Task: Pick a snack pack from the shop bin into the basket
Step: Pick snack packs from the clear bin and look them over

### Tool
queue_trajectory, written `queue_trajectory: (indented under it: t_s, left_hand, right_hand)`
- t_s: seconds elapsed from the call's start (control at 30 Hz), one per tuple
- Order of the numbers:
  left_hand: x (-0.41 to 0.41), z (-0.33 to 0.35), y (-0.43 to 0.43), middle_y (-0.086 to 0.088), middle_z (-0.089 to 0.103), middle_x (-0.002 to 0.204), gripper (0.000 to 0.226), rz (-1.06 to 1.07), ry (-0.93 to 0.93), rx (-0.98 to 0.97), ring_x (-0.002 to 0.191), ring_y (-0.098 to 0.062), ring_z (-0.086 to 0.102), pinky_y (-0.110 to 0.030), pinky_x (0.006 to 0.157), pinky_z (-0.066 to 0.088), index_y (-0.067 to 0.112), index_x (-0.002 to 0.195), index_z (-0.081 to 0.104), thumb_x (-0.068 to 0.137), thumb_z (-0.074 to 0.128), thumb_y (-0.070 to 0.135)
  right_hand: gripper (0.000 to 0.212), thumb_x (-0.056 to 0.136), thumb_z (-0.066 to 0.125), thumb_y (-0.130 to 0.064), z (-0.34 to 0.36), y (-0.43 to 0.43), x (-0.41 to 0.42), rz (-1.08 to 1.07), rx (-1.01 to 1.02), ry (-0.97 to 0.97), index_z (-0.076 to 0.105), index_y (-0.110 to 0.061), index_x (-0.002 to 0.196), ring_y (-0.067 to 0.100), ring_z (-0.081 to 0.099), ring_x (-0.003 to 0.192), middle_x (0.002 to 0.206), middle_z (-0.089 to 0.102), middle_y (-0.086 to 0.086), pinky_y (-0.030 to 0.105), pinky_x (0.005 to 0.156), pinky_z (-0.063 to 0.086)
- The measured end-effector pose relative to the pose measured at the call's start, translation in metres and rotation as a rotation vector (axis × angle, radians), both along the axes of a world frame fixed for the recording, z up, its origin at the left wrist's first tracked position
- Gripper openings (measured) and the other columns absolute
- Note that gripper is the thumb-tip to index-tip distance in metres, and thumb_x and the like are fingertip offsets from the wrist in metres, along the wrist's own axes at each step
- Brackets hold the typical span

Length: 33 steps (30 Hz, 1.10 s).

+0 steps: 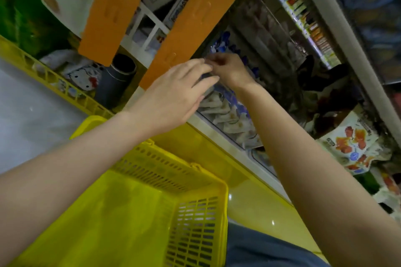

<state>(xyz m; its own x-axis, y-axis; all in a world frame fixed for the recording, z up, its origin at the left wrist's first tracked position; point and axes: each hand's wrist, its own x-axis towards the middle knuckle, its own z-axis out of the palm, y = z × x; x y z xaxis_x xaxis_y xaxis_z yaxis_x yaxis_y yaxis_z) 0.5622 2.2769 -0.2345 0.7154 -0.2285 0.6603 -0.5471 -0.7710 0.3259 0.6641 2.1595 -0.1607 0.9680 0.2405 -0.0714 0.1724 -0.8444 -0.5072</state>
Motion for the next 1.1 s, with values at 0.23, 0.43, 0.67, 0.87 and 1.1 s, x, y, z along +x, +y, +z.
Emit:
queue_trajectory:
  t_s: [0.23, 0.43, 0.67, 0.87, 1.1]
  left_hand:
    - [-0.004, 0.005, -0.003, -0.017, 0.049, 0.133, 0.039, 0.002, 0.009, -0.059, 0.129, -0.033, 0.04, -0.04, 0.107, 0.031, 0.003, 0.13, 0.049, 0.091, 0.052, 0.011]
    - [-0.034, 0.006, -0.021, 0.0, 0.046, 0.118, 0.031, -0.018, 0.195, -0.492, 0.112, -0.014, 0.043, -0.025, 0.09, 0.036, 0.013, 0.126, 0.048, 0.098, 0.039, 0.021]
    - [-0.075, 0.001, -0.063, 0.006, 0.057, 0.097, 0.017, -0.305, 0.976, -1.35, 0.089, -0.015, 0.058, -0.032, 0.081, 0.049, 0.026, 0.091, 0.052, 0.095, 0.042, 0.039]
    - [-0.116, -0.016, -0.088, 0.002, 0.065, 0.092, 0.015, -0.313, 1.025, -1.119, 0.083, -0.008, 0.059, -0.014, 0.069, 0.047, 0.014, 0.095, 0.058, 0.083, 0.065, 0.008]
    - [-0.134, -0.021, -0.083, -0.014, 0.06, 0.094, 0.025, -0.278, 0.993, -0.727, 0.085, -0.019, 0.055, -0.037, 0.075, 0.048, 0.01, 0.091, 0.049, 0.078, 0.069, 0.001]
  right_hand:
    - [0.012, 0.091, 0.055, -0.017, 0.0, 0.002, -0.002, -0.119, 0.049, -0.096, 0.064, -0.009, 0.094, 0.011, 0.056, 0.075, 0.083, 0.061, 0.0, 0.017, 0.063, 0.045]
    - [0.01, 0.096, 0.049, -0.015, 0.027, -0.021, -0.065, -0.235, 0.542, -0.482, 0.055, -0.015, 0.087, 0.018, 0.06, 0.076, 0.088, 0.058, 0.006, 0.018, 0.06, 0.053]
    - [0.014, 0.094, 0.047, -0.004, 0.004, -0.077, -0.161, -0.126, 0.607, -0.216, 0.053, -0.011, 0.084, -0.002, 0.057, 0.061, 0.078, 0.057, 0.004, 0.014, 0.055, 0.048]
    - [0.021, 0.098, 0.039, -0.018, -0.042, -0.107, -0.216, -0.18, 0.669, 0.197, 0.059, -0.014, 0.092, 0.0, 0.063, 0.073, 0.088, 0.063, 0.0, 0.015, 0.062, 0.05]
    - [0.019, 0.092, 0.053, -0.008, -0.062, -0.114, -0.233, -0.21, 0.737, 0.341, 0.061, 0.006, 0.101, 0.01, 0.058, 0.069, 0.081, 0.061, 0.011, 0.018, 0.062, 0.055]
